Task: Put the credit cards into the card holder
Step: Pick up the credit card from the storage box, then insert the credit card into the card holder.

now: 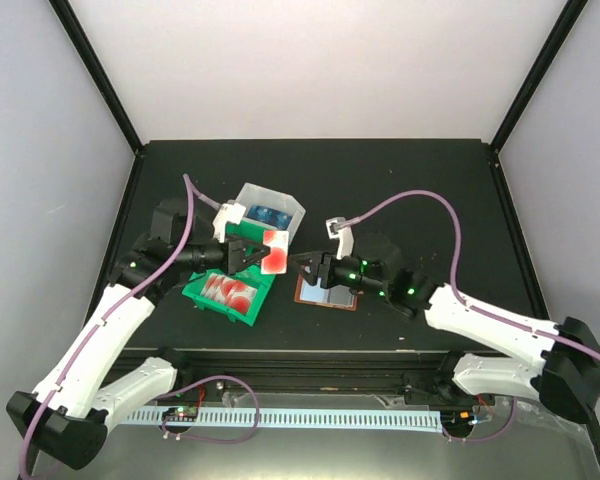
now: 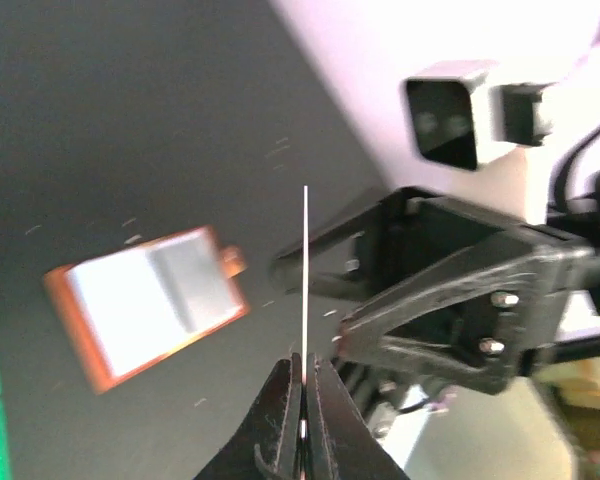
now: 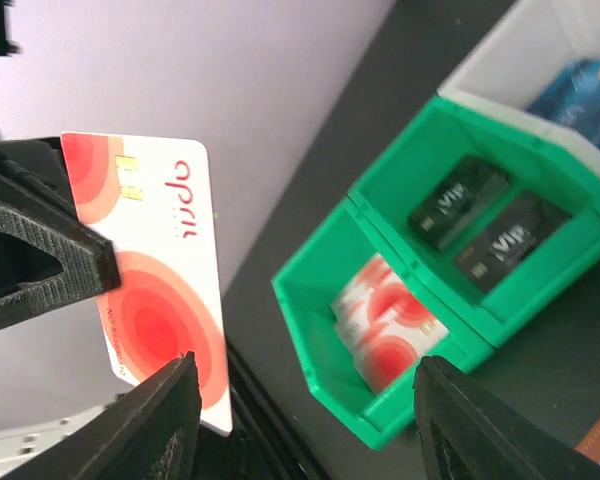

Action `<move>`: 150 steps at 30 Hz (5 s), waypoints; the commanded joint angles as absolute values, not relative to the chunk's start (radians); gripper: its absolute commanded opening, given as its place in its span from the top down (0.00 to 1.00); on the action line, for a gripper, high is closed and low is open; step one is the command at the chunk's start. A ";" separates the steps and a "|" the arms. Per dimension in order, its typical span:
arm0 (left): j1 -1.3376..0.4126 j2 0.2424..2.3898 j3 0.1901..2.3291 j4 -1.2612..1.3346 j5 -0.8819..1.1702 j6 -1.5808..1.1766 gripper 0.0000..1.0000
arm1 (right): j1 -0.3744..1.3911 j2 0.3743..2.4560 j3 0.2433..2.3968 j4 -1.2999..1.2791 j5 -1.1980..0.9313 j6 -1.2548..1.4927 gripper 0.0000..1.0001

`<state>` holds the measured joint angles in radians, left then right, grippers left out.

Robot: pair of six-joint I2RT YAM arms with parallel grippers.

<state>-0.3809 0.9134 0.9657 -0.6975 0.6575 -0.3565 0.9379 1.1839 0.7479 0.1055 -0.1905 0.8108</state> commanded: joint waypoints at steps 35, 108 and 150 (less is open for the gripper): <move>-0.587 1.087 0.836 -0.462 0.427 -0.460 0.33 | 0.745 1.032 0.444 0.001 -0.113 0.922 0.99; -0.790 1.678 0.937 -0.404 0.087 -0.506 0.64 | 0.765 1.497 0.442 0.266 -0.198 1.112 0.56; -0.790 1.641 0.892 -0.374 0.104 -0.544 0.54 | 0.867 1.501 0.630 -0.008 -0.052 1.004 0.57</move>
